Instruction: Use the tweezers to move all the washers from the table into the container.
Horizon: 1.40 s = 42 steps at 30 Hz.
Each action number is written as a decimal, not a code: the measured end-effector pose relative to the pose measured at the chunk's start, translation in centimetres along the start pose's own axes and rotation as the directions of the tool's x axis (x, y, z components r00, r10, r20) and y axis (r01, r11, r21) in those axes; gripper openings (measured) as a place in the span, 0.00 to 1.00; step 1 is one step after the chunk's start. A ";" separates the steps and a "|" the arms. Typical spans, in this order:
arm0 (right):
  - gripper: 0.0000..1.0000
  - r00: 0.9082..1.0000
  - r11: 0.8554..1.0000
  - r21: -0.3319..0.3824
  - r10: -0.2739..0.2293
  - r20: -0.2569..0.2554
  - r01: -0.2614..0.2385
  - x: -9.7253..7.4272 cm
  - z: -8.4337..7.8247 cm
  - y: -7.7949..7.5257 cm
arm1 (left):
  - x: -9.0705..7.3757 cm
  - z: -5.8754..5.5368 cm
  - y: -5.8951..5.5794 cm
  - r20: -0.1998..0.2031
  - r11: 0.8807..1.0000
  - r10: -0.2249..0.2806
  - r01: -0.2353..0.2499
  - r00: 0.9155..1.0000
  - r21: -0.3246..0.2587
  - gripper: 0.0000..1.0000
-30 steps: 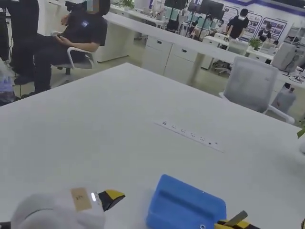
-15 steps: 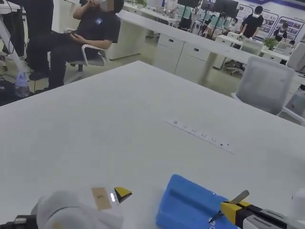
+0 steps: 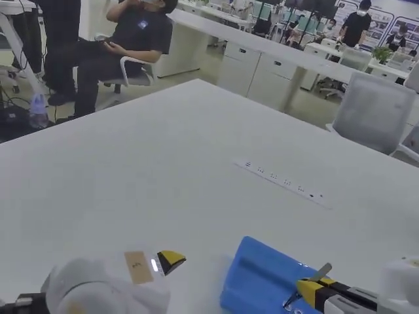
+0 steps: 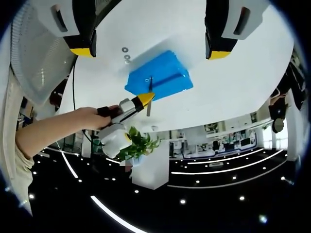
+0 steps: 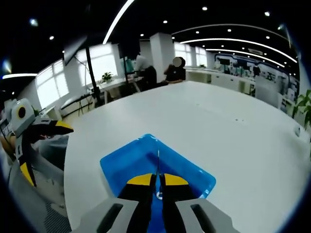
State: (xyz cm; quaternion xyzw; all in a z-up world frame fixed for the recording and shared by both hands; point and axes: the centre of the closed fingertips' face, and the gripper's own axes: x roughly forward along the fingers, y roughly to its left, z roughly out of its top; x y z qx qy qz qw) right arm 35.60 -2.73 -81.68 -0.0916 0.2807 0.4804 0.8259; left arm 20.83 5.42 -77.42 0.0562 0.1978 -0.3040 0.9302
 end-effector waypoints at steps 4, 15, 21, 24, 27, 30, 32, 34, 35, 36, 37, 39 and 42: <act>0.03 1.000 1.000 -0.002 -0.002 0.008 0.002 -0.1 0.0 0.0 | 0.0 0.0 -0.1 -0.001 1.000 -0.003 0.003 1.000 -0.001 0.95; 0.03 0.994 1.000 -0.018 0.017 0.110 -0.015 -4.0 2.6 3.2 | 0.1 -0.1 -0.4 -0.010 1.000 -0.017 0.017 1.000 0.005 0.93; 0.03 0.986 0.999 0.005 0.038 0.164 -0.039 -6.3 3.0 5.5 | -0.1 0.1 -0.2 0.006 1.000 -0.010 0.010 1.000 -0.005 0.93; 0.03 0.988 0.999 -0.014 0.045 0.148 -0.044 -6.7 2.3 6.5 | -0.1 0.2 -0.2 0.009 1.000 -0.008 0.008 1.000 0.003 0.93; 0.03 0.987 0.998 0.011 0.067 0.144 -0.069 -6.9 1.6 7.1 | -0.1 0.1 -0.3 0.006 1.000 -0.010 0.010 1.000 0.006 0.92; 0.03 0.990 0.997 0.018 0.077 0.116 -0.079 -6.6 0.4 7.5 | -0.1 0.1 -0.3 0.006 1.000 -0.009 0.009 1.000 0.008 0.92; 0.03 0.992 0.997 0.018 0.075 0.098 -0.077 -6.2 -0.4 7.5 | -0.1 0.1 -0.2 0.008 1.000 -0.005 0.005 1.000 0.008 0.92; 0.03 0.995 0.997 0.019 0.072 0.070 -0.074 -5.8 -1.5 7.4 | -0.2 0.2 -0.2 0.010 1.000 -0.002 0.002 1.000 0.006 0.92; 0.03 0.996 0.997 0.023 0.069 0.064 -0.071 -5.6 -1.8 7.2 | -0.2 0.2 -0.1 0.011 1.000 -0.001 0.001 1.000 0.005 0.92; 0.03 0.996 0.997 0.031 0.070 0.052 -0.072 -5.3 -2.4 7.1 | -0.2 0.2 -0.1 0.011 1.000 0.002 -0.002 1.000 0.005 0.92; 0.03 0.996 0.997 0.034 0.071 0.046 -0.073 -5.1 -2.7 7.0 | -0.2 0.2 -0.1 0.011 1.000 0.002 -0.002 1.000 0.004 0.92; 0.03 0.997 0.997 0.036 0.070 0.016 -0.070 -4.6 -3.7 6.9 | -0.2 0.1 0.0 0.010 1.000 0.003 -0.003 1.000 0.004 0.92; 0.03 0.998 0.997 0.031 0.070 -0.005 -0.069 -4.3 -4.4 6.7 | -0.2 0.1 -0.1 0.007 1.000 0.000 0.000 1.000 0.006 0.91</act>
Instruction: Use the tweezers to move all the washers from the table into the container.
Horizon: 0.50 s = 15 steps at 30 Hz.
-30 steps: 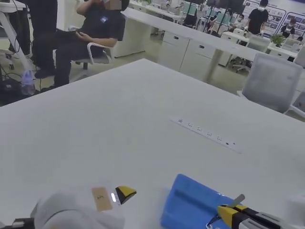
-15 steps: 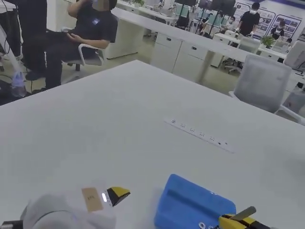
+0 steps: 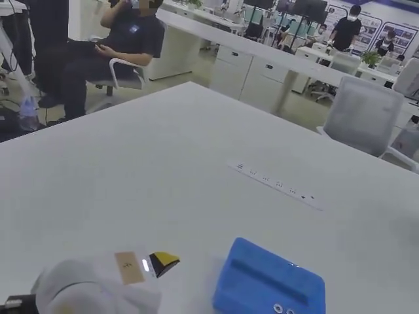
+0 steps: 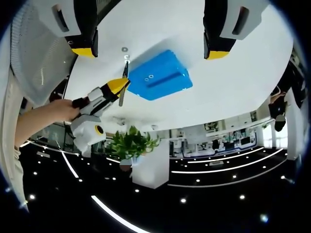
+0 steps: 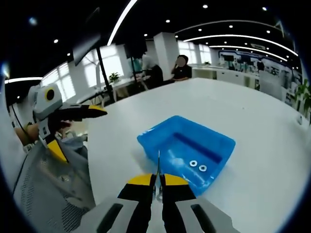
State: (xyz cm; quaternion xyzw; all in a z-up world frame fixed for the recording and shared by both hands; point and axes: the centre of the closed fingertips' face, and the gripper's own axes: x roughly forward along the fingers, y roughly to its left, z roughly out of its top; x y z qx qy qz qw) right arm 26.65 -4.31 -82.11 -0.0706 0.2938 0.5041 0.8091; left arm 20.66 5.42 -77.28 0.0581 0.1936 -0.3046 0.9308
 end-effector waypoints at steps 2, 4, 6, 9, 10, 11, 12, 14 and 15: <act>0.03 1.000 1.000 -0.006 -0.002 -0.011 0.001 -0.1 -0.2 0.1 | 0.0 0.0 0.0 -0.003 1.000 -0.001 0.001 1.000 0.004 0.91; 0.03 1.000 1.000 -0.011 -0.004 -0.014 0.004 -0.1 -0.4 0.1 | 0.0 0.0 0.0 -0.003 1.000 -0.002 0.002 1.000 0.004 0.91; 0.03 1.000 1.000 -0.009 -0.005 -0.010 0.005 -0.1 -0.3 0.1 | 0.0 0.0 0.0 -0.001 1.000 -0.002 0.002 1.000 0.003 0.91; 0.03 1.000 1.000 -0.025 -0.009 -0.015 0.008 -0.1 -0.4 0.2 | 0.0 0.0 0.0 -0.002 1.000 -0.004 0.004 1.000 0.004 0.91; 0.03 1.000 1.000 -0.028 -0.005 -0.016 0.005 -0.1 -0.4 0.3 | 0.0 0.0 0.0 -0.003 1.000 -0.005 0.005 1.000 0.005 0.91; 0.03 1.000 0.999 -0.043 -0.004 -0.019 0.003 0.0 -0.4 0.6 | 0.0 -0.1 -0.1 -0.005 1.000 -0.006 0.006 1.000 0.006 0.91; 0.03 1.000 0.998 -0.067 -0.007 -0.024 0.006 0.0 -0.4 0.7 | 0.0 -0.1 -0.1 -0.008 1.000 -0.006 0.006 1.000 0.009 0.91; 0.03 0.999 0.994 -0.106 -0.005 -0.036 0.001 0.1 -0.5 1.1 | 0.1 -0.1 -0.1 -0.010 1.000 -0.007 0.007 1.000 0.011 0.90; 0.03 0.999 0.992 -0.127 -0.007 -0.039 0.002 0.1 -0.5 1.2 | 0.1 -0.1 -0.1 -0.011 1.000 -0.007 0.007 1.000 0.012 0.90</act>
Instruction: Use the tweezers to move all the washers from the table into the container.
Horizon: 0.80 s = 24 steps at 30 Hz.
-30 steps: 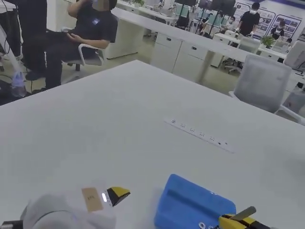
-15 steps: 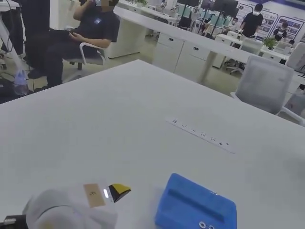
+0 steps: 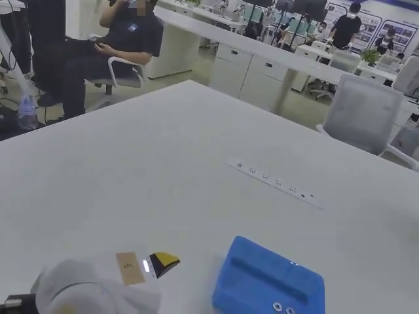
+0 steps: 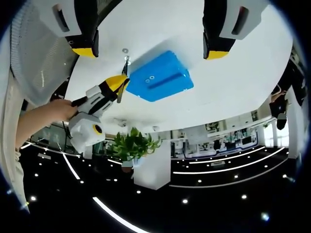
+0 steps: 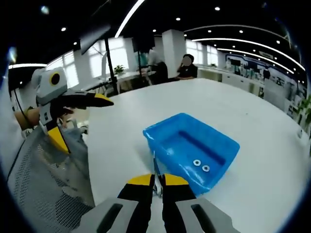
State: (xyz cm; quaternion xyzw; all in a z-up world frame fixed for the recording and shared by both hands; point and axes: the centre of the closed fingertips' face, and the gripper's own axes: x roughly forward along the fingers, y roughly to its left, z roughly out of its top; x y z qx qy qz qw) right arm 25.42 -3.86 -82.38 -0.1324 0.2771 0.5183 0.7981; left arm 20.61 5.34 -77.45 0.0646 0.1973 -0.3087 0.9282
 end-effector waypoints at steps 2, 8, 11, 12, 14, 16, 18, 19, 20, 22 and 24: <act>0.03 1.000 0.998 -0.063 -0.010 -0.008 0.009 0.1 0.0 0.2 | 0.0 -0.1 0.0 -0.004 1.000 0.000 0.000 1.000 0.006 0.90; 0.02 1.000 0.994 -0.110 -0.019 -0.018 0.017 0.1 -0.1 0.0 | 0.0 0.1 -0.1 0.004 1.000 -0.006 0.006 1.000 0.003 0.90; 0.02 1.000 0.998 -0.065 -0.026 -0.013 0.025 -0.2 -0.1 -0.4 | -0.1 0.7 -0.2 0.036 1.000 -0.010 0.011 0.999 -0.009 0.91; 0.02 1.000 0.998 -0.061 -0.031 -0.007 0.030 -0.4 0.1 -0.5 | -0.1 0.5 -0.1 0.027 1.000 -0.007 0.007 1.000 -0.011 0.91; 0.02 0.999 0.999 -0.044 -0.031 0.015 0.031 -1.0 0.8 -0.6 | 0.0 0.5 -0.1 0.023 1.000 -0.008 0.009 1.000 -0.010 0.91; 0.02 0.999 0.999 -0.020 -0.025 0.037 0.025 -1.4 1.4 -0.7 | 0.0 0.4 -0.2 0.019 1.000 -0.010 0.010 1.000 -0.001 0.91; 0.02 0.998 1.000 -0.003 -0.022 0.052 0.023 -1.7 2.0 -0.8 | 0.1 0.2 -0.2 0.009 1.000 -0.007 0.007 1.000 0.003 0.91; 0.02 0.998 1.000 0.002 -0.023 0.061 0.023 -1.8 2.3 -0.9 | 0.1 0.2 -0.2 0.008 1.000 -0.007 0.007 1.000 0.000 0.91; 0.02 0.997 1.000 0.013 -0.020 0.077 0.019 -2.0 2.8 -0.9 | 0.1 0.2 -0.2 0.008 1.000 -0.008 0.008 1.000 -0.002 0.91; 0.02 0.996 1.000 0.018 -0.020 0.089 0.019 -2.2 3.4 -1.0 | 0.1 0.1 -0.1 0.002 1.000 -0.005 0.005 1.000 -0.005 0.91; 0.02 0.994 1.000 0.019 -0.021 0.103 0.019 -2.5 4.4 -0.9 | 0.1 0.0 -0.1 0.001 1.000 -0.004 0.004 1.000 -0.008 0.91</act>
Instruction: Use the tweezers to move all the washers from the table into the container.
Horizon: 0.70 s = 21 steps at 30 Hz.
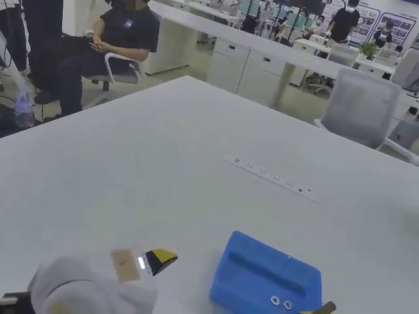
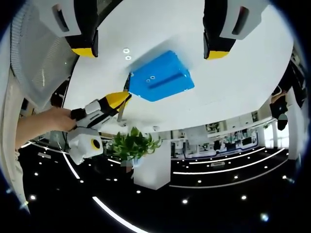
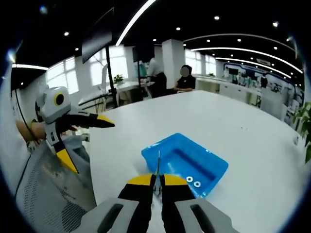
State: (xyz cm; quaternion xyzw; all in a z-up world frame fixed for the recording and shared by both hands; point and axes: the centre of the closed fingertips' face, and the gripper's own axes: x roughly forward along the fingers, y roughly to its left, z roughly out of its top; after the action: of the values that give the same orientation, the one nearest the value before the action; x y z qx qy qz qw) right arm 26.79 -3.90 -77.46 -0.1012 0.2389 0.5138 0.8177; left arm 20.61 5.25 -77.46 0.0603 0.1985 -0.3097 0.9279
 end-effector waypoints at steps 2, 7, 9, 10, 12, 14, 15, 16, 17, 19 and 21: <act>0.02 1.000 1.000 0.004 0.000 0.019 0.000 -0.1 1.0 0.0 | 0.0 0.1 0.0 0.003 1.000 -0.002 0.002 1.000 0.000 0.91; 0.02 0.998 1.000 0.002 -0.014 0.055 0.014 -0.3 3.2 -0.5 | 0.0 0.2 -0.3 0.008 1.000 -0.010 0.010 1.000 0.016 0.92; 0.02 0.998 1.000 0.004 -0.020 0.059 0.020 -0.1 3.7 -0.7 | 0.0 0.4 -0.3 0.016 1.000 -0.010 0.010 1.000 0.021 0.92; 0.02 0.998 1.000 0.003 -0.025 0.057 0.025 0.2 3.9 -0.9 | 0.0 0.3 -0.2 0.016 1.000 -0.007 0.006 1.000 0.018 0.92; 0.02 0.998 0.999 0.011 -0.033 0.052 0.033 0.6 4.0 -1.3 | -0.2 0.6 0.0 0.032 1.000 0.000 0.000 0.999 0.006 0.92; 0.02 0.998 0.999 0.011 -0.039 0.048 0.038 0.9 4.1 -1.5 | -0.2 0.7 0.1 0.038 1.000 0.008 -0.008 0.999 0.002 0.92; 0.02 0.998 0.999 0.010 -0.039 0.047 0.039 1.1 4.1 -1.6 | -0.2 0.6 0.3 0.039 1.000 0.016 -0.016 0.999 -0.001 0.92; 0.02 0.998 0.999 0.010 -0.038 0.046 0.038 1.5 4.1 -1.8 | -0.2 0.6 0.4 0.037 1.000 0.021 -0.021 0.999 -0.002 0.92; 0.02 0.998 0.999 0.013 -0.039 0.044 0.039 1.7 4.1 -2.0 | -0.3 0.5 0.6 0.035 1.000 0.029 -0.029 0.999 -0.001 0.92; 0.02 0.998 0.998 0.024 -0.051 0.040 0.050 2.3 4.1 -2.7 | -0.3 0.4 0.8 0.032 0.999 0.037 -0.037 0.999 0.000 0.92; 0.02 0.997 0.997 0.049 -0.062 0.046 0.060 3.0 4.2 -3.4 | -0.3 0.2 0.9 0.023 0.999 0.042 -0.042 0.999 0.001 0.92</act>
State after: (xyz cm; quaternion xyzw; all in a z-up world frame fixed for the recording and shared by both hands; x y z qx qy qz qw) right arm 32.08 -1.30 -75.61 -0.0765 0.2284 0.4849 0.8407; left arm 21.02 6.03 -77.14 0.0615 0.1862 -0.2908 0.9365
